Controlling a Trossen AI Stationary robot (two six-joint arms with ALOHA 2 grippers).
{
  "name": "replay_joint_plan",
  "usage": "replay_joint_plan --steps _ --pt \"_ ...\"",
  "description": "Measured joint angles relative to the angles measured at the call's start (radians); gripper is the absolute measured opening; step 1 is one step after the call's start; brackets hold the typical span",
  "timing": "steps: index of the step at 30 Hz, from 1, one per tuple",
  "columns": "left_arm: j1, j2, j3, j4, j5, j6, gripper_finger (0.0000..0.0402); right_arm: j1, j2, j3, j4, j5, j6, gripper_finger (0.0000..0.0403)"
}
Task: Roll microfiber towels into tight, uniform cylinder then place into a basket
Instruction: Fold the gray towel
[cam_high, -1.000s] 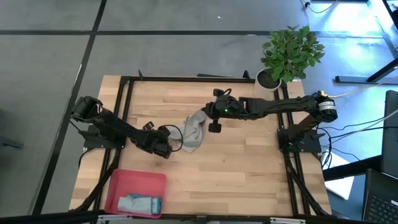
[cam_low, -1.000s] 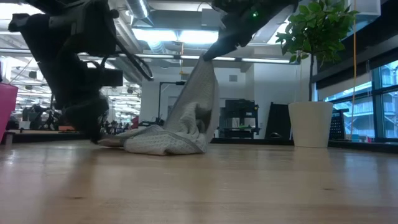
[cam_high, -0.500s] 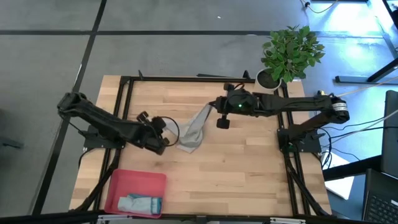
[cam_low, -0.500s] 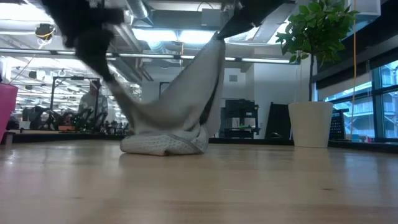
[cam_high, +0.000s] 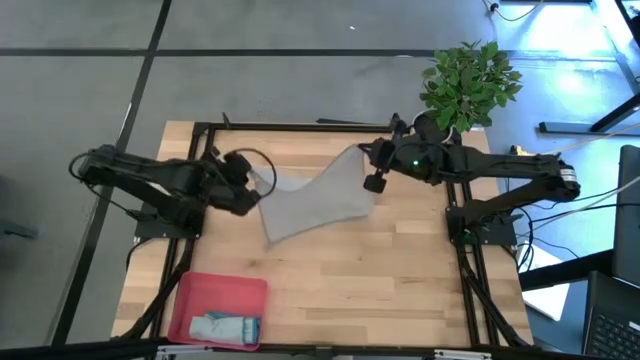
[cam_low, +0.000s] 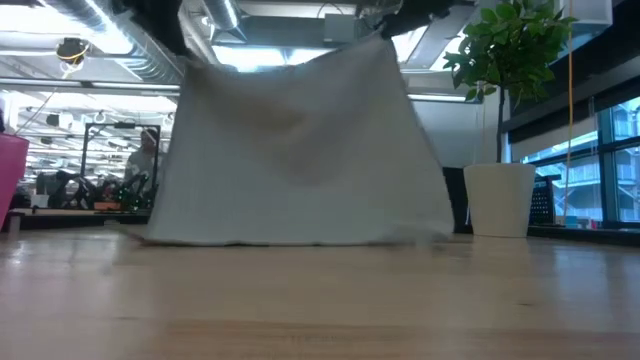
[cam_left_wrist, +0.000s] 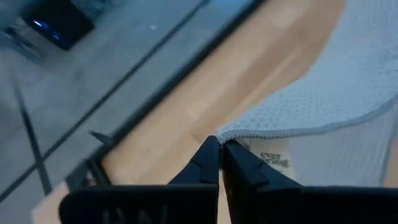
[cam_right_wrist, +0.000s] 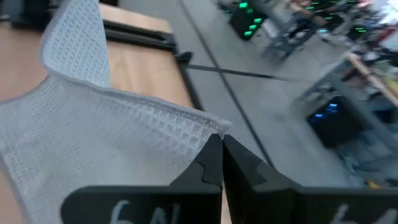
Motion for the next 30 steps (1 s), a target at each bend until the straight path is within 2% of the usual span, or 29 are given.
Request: replay_joint_plan --steps 3,12,22,26,30 --pt "0.033 0.001 0.063 -0.018 -0.062 0.045 0.0000 -0.006 -0.024 0.000 0.001 0.061 0.000 0.0004" --pt "0.152 0.001 0.188 -0.016 -0.191 0.222 0.0000 -0.108 -0.048 0.001 0.029 0.063 -0.003 0.0004" --pt "0.338 0.002 0.195 0.022 -0.215 0.362 0.0000 -0.254 -0.047 0.001 0.092 0.044 -0.004 0.0004" --pt "0.359 0.002 0.195 0.103 -0.234 0.433 0.0000 -0.269 -0.047 0.001 0.109 0.008 -0.004 0.0004" --pt "0.335 0.002 0.195 0.118 -0.181 0.457 0.0000 -0.249 -0.047 0.001 0.047 -0.005 0.000 0.0004"
